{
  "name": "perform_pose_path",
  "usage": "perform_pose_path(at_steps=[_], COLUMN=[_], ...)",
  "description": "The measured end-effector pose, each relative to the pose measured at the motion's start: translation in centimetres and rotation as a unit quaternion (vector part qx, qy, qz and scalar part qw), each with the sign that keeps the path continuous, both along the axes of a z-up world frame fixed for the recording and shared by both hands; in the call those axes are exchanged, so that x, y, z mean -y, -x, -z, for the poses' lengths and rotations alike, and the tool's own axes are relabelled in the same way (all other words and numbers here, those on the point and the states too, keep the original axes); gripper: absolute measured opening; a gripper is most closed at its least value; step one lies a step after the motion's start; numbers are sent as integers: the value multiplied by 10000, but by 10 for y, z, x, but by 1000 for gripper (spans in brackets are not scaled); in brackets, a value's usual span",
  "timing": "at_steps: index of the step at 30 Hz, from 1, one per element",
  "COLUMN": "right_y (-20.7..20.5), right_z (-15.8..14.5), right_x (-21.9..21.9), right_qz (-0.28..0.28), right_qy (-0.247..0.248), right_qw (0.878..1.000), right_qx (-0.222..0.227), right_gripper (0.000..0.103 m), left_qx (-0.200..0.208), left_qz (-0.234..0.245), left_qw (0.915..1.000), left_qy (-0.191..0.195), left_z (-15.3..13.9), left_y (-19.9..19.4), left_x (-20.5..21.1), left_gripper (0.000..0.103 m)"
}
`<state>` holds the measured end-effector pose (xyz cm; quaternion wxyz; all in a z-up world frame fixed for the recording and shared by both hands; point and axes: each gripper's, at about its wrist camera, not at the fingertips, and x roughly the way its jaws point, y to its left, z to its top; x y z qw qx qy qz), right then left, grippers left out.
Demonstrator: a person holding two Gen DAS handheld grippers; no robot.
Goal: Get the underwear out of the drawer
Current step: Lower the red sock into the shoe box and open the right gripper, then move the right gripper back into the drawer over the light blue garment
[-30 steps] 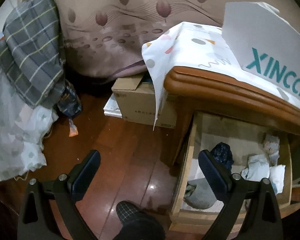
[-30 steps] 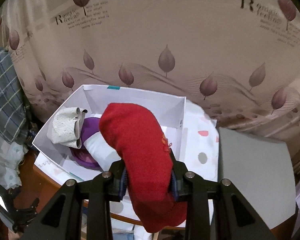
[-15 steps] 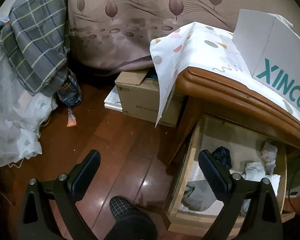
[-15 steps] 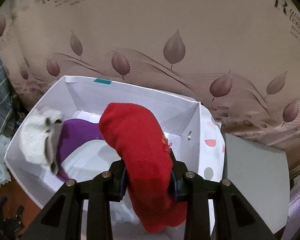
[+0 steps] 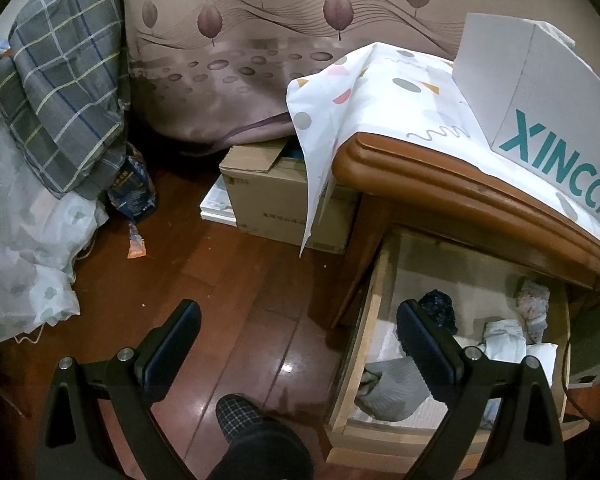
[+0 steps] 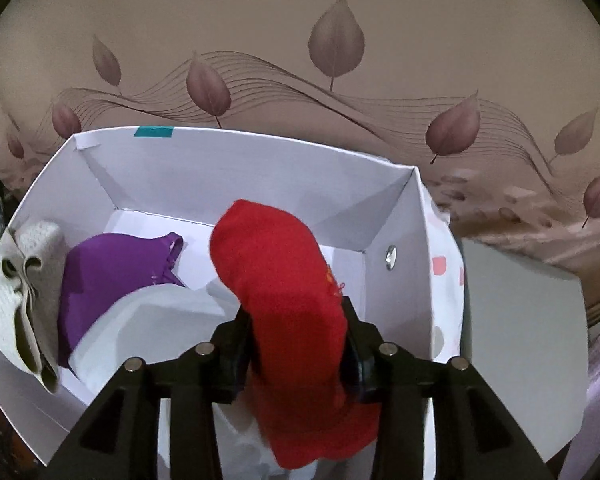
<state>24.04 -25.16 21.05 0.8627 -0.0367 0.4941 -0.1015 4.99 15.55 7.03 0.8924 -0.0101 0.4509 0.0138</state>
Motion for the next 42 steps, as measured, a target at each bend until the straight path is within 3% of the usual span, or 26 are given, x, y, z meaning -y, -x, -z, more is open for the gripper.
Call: perform_pose_path(at_steps=[1,7,15,21,26,33,36,42], right_y=[2,29,99,161,206,243,247,235], right_z=[-1,-24,-55,-50,-18,45,79,148], right_x=[0,2,4,11,8,-10,-20,-44], right_qz=[10,-83,-410,-584,-777,-1100,-1298,-1688], right_qy=[16,-106,-165,-205,-127,-424,-483,-690], right_qw=[10000,9989,9953,9942,9950,9929,9886,9679], right_qx=[18,449,862,883,617,-135,-598,-1727], right_gripper=[54,60,60,60,60,60,60,60], left_qx=[5,-9,-32,-50,-74,-104,-138,-166], left_qz=[6,-7,39,235,494,933,1069,1185], left_qw=[10000,10000,10000,9995,9984,9947,9927,9908], left_qy=[-18,-61,-80,-206,-254,-412,-539,-637], left_z=[0,1,1,3,5,10,13,15], left_y=[0,0,-1,1,4,8,9,10], left_x=[0,2,5,18,32,56,63,70], left_gripper=[98,98,98,98,98,98,98,98])
